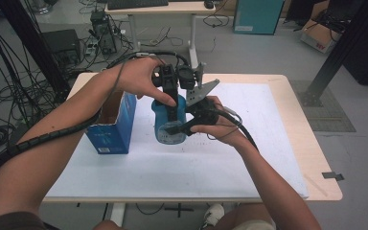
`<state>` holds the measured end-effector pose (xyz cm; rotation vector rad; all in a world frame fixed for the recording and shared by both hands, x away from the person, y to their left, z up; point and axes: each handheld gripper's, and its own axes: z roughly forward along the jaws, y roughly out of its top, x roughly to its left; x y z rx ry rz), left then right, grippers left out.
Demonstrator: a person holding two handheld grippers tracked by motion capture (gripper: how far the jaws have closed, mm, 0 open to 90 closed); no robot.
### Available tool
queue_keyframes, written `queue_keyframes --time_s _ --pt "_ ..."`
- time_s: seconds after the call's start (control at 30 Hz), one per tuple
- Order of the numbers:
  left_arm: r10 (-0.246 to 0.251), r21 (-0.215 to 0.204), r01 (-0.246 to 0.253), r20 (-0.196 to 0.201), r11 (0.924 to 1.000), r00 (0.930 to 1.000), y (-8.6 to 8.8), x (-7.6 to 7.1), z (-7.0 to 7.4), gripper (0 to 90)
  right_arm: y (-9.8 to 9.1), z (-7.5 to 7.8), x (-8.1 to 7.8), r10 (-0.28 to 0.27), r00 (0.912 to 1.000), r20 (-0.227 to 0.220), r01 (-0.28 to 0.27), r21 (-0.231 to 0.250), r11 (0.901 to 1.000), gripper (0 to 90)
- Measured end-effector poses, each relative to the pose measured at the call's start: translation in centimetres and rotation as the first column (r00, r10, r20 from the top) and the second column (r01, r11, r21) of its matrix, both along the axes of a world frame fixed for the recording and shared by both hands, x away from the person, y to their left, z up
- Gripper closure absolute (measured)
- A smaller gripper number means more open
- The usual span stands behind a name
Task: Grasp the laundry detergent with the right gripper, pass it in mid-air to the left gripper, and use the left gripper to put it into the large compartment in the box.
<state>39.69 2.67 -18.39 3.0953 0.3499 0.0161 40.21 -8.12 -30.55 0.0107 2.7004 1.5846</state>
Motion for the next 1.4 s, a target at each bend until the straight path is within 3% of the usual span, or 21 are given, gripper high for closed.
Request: queue_keyframes --time_s 0.23,0.37,0.47,1.0,1.07,1.13,1.3,1.4 --pt "-0.010 0.005 0.010 0.011 0.9999 0.9999 -0.06 0.05 -0.05 35.9 -0.06 -0.05 0.01 -0.003 1.0000 0.003 0.003 0.001 1.0000 42.4" --pt "-0.014 0.011 0.014 0.008 0.9998 0.9999 -0.14 0.06 -0.07 36.1 -0.09 -0.06 -0.01 -0.006 1.0000 0.000 0.006 -0.001 1.0000 42.3" --pt "0.010 -0.002 -0.010 -0.004 0.9999 0.9999 -0.19 -0.04 -0.24 36.3 -0.12 -0.11 -0.03 -0.004 1.0000 -0.003 0.004 -0.005 1.0000 42.2" --pt "-0.016 0.010 0.016 -0.012 0.9998 0.9998 -0.11 0.19 -0.44 36.8 -0.07 -0.41 0.17 0.010 0.9999 -0.009 -0.010 -0.006 0.9999 41.4" --pt "-0.003 0.004 0.003 -0.016 1.0000 0.9999 -0.17 0.15 -0.51 36.8 -0.07 -0.43 0.08 0.006 0.9997 -0.024 -0.006 -0.013 0.9999 41.4" --pt "0.001 -0.001 -0.001 0.000 1.0000 1.0000 -0.15 0.10 -0.64 36.8 0.10 -0.48 0.28 0.020 0.9998 0.001 -0.020 0.004 0.9998 41.3" --pt "0.009 -0.002 -0.009 -0.013 1.0000 0.9999 -0.11 0.11 -0.53 36.8 0.02 -0.47 0.19 0.013 0.9997 -0.019 -0.013 -0.005 0.9999 41.2" --pt "0.009 -0.005 -0.009 -0.001 0.9999 1.0000 -0.03 0.07 -0.59 36.8 0.03 -0.49 0.21 0.012 0.9997 -0.021 -0.012 -0.005 0.9999 41.1"
